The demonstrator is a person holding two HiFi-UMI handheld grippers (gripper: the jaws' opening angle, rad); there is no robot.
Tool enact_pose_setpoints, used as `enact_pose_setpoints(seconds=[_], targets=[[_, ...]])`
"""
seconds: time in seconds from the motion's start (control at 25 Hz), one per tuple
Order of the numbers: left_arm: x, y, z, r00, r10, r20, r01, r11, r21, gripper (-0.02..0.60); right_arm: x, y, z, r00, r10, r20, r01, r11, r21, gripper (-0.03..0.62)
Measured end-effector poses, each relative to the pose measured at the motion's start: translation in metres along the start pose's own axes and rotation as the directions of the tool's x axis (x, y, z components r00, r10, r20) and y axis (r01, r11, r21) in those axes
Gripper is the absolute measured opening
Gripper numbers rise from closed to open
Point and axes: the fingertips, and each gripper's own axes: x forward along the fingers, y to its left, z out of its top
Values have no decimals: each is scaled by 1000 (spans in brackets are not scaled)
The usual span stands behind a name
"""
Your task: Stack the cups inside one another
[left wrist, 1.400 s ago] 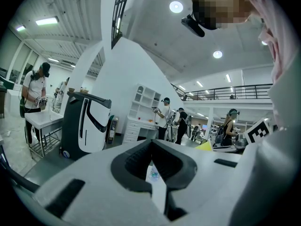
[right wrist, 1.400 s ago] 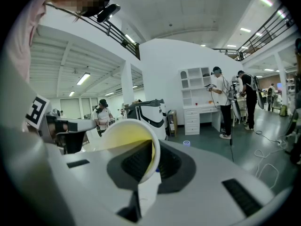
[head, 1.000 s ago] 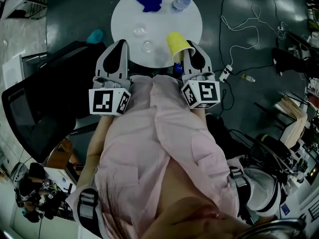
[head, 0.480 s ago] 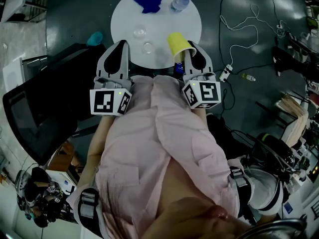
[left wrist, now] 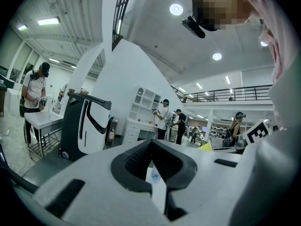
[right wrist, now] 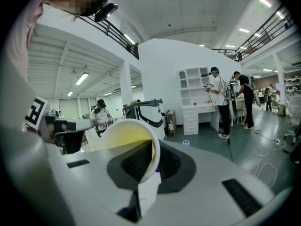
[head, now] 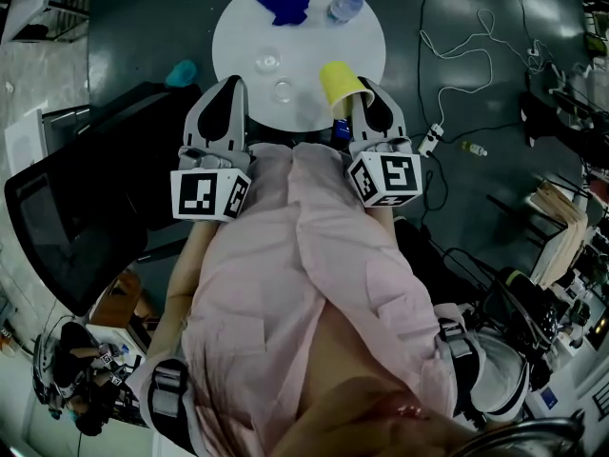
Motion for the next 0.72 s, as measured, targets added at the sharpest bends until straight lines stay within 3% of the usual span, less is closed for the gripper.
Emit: enact_pose_setpoints(seconds=[0.72], targets=[[-4, 12, 1, 1000, 23, 12, -22, 1000, -16, 15, 19, 7, -12, 994, 41, -97, -43, 999, -19, 37]])
